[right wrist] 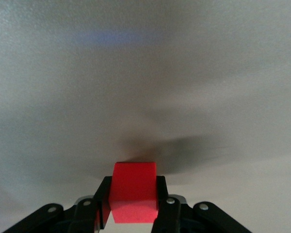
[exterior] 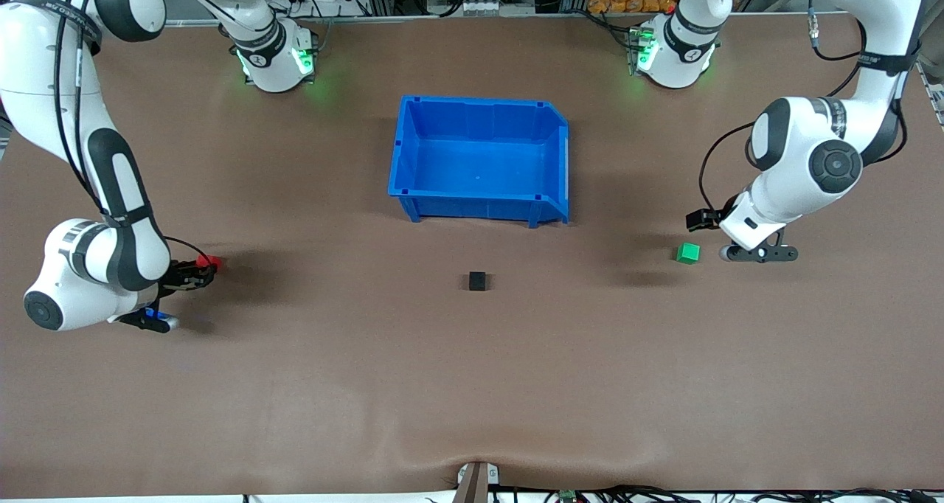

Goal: Attach green and red cubes to black cube
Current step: 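Carry the red cube with the right gripper beside the black cube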

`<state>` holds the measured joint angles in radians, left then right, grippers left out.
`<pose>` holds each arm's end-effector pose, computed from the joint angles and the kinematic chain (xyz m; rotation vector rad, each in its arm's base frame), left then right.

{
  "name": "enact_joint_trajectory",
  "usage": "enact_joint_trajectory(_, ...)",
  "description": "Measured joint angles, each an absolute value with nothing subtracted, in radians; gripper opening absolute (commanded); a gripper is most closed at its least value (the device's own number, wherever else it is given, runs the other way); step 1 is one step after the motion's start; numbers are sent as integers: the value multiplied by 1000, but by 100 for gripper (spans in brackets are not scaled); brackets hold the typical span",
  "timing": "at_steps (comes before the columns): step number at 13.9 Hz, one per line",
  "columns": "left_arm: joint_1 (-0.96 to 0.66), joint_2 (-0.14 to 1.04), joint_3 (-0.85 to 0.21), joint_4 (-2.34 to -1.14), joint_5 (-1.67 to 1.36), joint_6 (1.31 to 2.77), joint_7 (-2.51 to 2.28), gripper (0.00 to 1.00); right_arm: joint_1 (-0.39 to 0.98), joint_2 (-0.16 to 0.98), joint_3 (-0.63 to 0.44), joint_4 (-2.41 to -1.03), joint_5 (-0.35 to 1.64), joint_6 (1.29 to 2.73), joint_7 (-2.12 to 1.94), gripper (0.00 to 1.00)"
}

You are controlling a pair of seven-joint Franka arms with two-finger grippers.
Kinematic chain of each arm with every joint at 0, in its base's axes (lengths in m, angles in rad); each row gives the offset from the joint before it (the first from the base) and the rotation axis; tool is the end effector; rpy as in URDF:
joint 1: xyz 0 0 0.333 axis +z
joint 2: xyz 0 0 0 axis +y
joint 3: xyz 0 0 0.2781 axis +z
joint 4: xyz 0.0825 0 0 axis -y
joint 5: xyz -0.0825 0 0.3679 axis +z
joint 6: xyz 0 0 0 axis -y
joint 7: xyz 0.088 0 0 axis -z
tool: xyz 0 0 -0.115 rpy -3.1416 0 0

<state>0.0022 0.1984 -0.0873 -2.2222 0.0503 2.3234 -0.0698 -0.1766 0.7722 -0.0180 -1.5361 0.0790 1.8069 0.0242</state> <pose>0.5152 -0.0434 0.2449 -3.1120 0.0787 0.1472 0.5931 -0.1088 0.1454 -2.9267 0.3753 0.7450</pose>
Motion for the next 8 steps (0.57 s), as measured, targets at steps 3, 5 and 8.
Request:
enact_joint_trajectory(3,2,288,-89,-2224,120,2414,-67,100,-156,766,4,-1472,168,1650,215,0)
enact_joint_trajectory(5,0,348,-90,-2198,131,2449,-67,100,-102,755,16,-1418,287,1581,412,0)
enact_joint_trajectory(8,-4,404,-94,-2154,131,2451,-67,100,25,740,24,-1375,409,1581,743,0)
